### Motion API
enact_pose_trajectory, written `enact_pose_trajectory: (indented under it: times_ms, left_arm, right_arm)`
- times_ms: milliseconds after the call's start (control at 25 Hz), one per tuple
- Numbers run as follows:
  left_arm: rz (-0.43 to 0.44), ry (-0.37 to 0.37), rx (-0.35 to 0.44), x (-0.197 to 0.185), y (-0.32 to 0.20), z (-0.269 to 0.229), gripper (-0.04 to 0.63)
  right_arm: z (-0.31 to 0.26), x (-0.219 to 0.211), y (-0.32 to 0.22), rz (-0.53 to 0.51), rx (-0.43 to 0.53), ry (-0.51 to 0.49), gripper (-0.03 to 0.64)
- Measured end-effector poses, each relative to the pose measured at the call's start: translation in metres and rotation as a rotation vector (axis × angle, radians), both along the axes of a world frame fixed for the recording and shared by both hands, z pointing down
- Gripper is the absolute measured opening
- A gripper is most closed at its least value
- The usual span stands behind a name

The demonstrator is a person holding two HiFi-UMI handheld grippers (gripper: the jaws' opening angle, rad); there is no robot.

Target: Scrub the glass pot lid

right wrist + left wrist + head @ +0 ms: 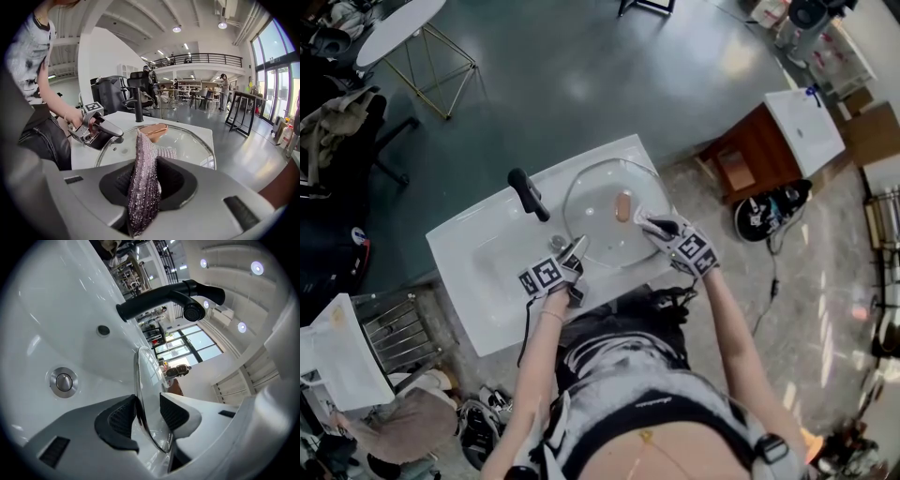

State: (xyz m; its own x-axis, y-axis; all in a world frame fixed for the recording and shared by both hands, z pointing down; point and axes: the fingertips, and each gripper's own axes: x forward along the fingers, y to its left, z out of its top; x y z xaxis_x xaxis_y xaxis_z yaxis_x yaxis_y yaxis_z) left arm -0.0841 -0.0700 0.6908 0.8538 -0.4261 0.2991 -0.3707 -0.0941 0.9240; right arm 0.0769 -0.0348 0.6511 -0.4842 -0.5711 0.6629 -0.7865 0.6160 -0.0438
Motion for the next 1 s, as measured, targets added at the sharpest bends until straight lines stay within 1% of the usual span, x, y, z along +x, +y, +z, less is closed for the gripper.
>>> enact_pose_trajectory:
  times_ms: [120,240,440,600,680,760,1000]
  left_arm:
    - [0.000,-0.002,0.001,0.001,0.001,0.000,0.163]
    - [0.000,-0.004,0.000,0.002,-0.001,0.001,0.163]
    - [-0.003,-0.008,-0.004,0.000,-0.002,-0.001,0.163]
    - [-0.001,-0.010,0.000,0.000,-0.001,-0.001,0.163]
    - [0.000,-0.011,0.001,0.000,-0.001,-0.001,0.163]
    - [0.000,-0.012,0.003,-0.001,-0.001,-0.001,0.163]
    - [0.006,-0.011,0.002,0.001,-0.001,-0.001,0.163]
  right_arm:
    - [0.000,-0.012,0.009,-0.059,-0.006,-0.023,0.098]
    - [-0.001,-0.031,0.020,-0.148,-0.025,-0.025,0.097]
    - [-0.004,-0.063,0.029,-0.299,-0.041,0.043,0.097]
    - [-0.005,-0.089,0.032,-0.371,-0.032,0.067,0.097]
    - [-0.005,-0.103,0.027,-0.372,-0.020,0.077,0.097]
    - [-0.006,-0.115,0.020,-0.349,-0.012,0.088,0.097]
    - [-0.004,-0.134,-0.013,-0.200,0.022,0.179,0.097]
